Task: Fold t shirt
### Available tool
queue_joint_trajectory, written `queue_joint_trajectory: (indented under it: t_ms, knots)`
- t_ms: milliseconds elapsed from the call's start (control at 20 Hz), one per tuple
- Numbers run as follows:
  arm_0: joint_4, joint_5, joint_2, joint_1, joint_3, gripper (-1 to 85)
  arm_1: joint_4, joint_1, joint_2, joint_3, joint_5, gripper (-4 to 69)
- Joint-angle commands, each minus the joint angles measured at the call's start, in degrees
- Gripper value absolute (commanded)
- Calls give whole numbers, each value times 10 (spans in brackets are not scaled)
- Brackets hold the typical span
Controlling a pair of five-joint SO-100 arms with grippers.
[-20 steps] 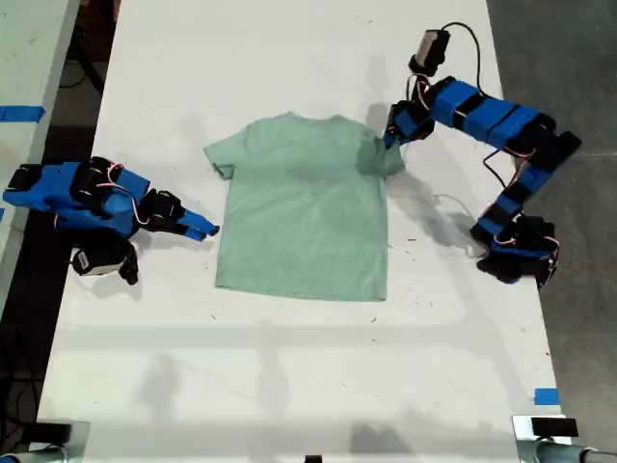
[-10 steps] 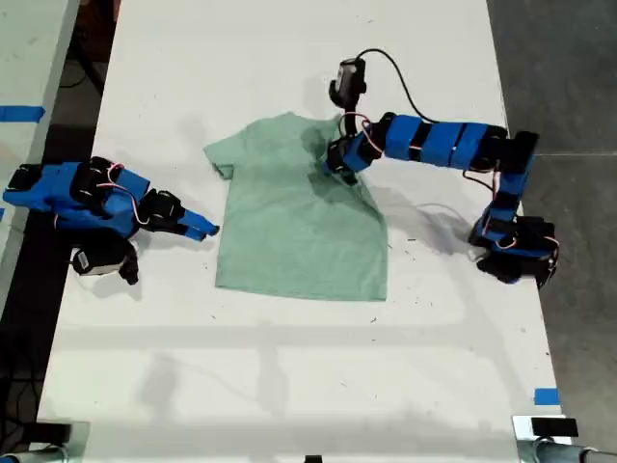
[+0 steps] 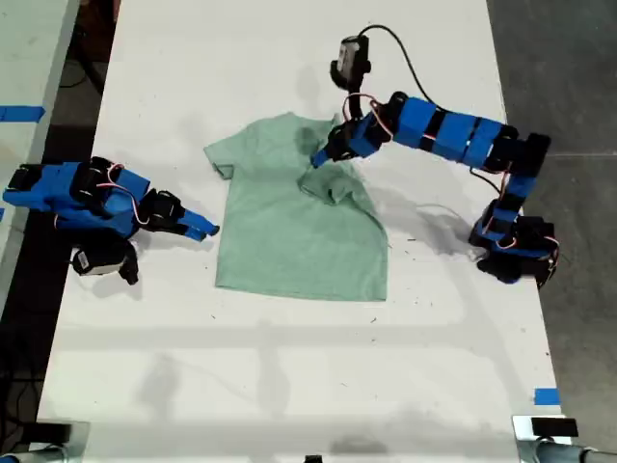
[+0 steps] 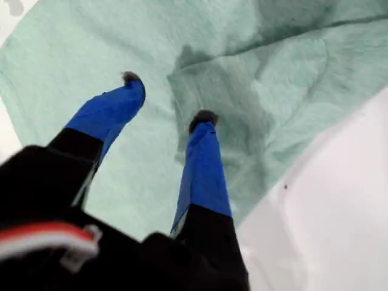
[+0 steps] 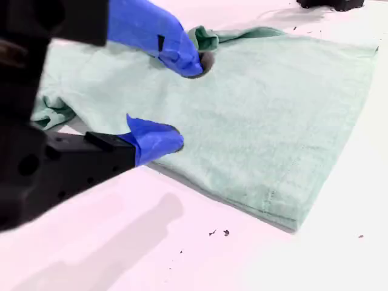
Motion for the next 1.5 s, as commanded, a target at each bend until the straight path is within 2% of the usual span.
queue_joint_trajectory:
  t_ms: [0, 100, 150, 300, 400, 450, 500, 550, 650, 950, 1450]
  knots:
    - [-12, 4, 2, 1, 4, 162, 54, 26, 158, 51, 3, 4]
    - [-12, 4, 2, 1, 4, 162, 71, 20, 287, 178, 40, 5]
    - [-12, 4, 2, 1, 4, 162, 57, 4, 366, 274, 68, 5]
    - [-12, 4, 2, 1, 4, 162, -62, -75, 646, 634, 149, 5]
    - [-12, 4, 2, 1, 4, 162, -113, -111, 851, 853, 197, 5]
    - [-12, 4, 2, 1, 4, 162, -112, -114, 971, 951, 204, 5]
    - [-12, 4, 2, 1, 4, 162, -51, -113, 1117, 1033, 223, 5]
    - [-12, 5, 2, 1, 4, 162, -3, -115, 1154, 1059, 258, 5]
    - [-12, 6, 3, 1, 4, 162, -20, -125, 1153, 1060, 255, 5]
    - [-12, 7, 3, 2, 4, 162, 6, -112, 1153, 1062, 299, 5]
    - [-12, 7, 3, 2, 4, 162, 10, -115, 1153, 1062, 308, 5]
